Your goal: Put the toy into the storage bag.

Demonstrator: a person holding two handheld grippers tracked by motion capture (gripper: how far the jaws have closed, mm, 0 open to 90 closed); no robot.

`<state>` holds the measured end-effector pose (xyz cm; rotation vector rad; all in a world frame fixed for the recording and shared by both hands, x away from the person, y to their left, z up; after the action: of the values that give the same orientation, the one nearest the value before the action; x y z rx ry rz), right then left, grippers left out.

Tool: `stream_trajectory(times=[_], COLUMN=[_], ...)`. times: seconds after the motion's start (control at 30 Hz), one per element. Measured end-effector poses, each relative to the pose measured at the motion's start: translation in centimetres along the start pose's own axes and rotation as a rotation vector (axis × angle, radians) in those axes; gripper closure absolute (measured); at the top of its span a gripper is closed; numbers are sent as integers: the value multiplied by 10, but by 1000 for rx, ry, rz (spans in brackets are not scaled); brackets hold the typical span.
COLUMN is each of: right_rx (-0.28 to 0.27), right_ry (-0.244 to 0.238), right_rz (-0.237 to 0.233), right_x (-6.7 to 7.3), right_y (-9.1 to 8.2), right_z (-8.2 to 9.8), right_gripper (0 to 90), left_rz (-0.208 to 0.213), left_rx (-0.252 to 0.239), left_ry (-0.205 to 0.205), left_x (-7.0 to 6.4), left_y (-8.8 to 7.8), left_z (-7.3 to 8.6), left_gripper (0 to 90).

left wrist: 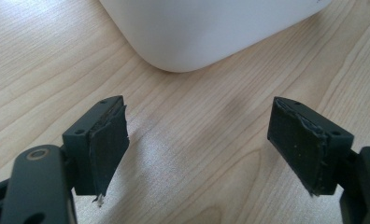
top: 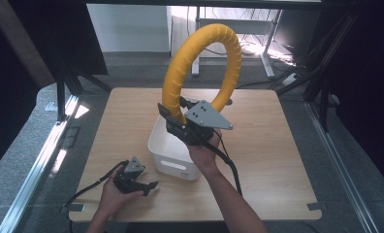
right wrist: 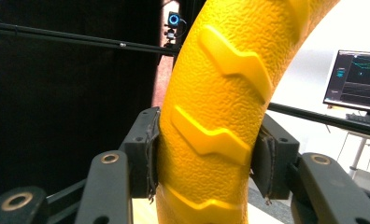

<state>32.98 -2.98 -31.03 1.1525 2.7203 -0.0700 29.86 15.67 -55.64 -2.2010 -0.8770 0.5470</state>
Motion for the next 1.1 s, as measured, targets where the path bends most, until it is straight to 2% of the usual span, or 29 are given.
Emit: stream_trajectory(times=[0.3,0.5,1.1], right_rx=[2,-1,21], right_ry=[3,25,66], right_rz=[-9,-21,-22], right_x=[10,18,34], right_y=[3,4,16], right_z=[4,8,37], right_gripper=[496,496,495], left_rz=[2,3,5], left_rx=[0,3,3], left_ry=[-1,0,1], left_x=[0,0,0], left_y=[0,0,1], left_z=[0,0,0], left_gripper=[203,203,203])
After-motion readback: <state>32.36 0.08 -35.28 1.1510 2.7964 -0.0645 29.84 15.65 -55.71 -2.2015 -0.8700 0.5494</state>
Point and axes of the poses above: each handheld gripper's, and its own axes: y roughly forward along the jaws, z roughly out of its underside, x roughly to its left, the point moved 4 cm from there along y, roughly forward along the jaws, and after that the axes turned 5 degrees about -y, right-handed, at the moved point
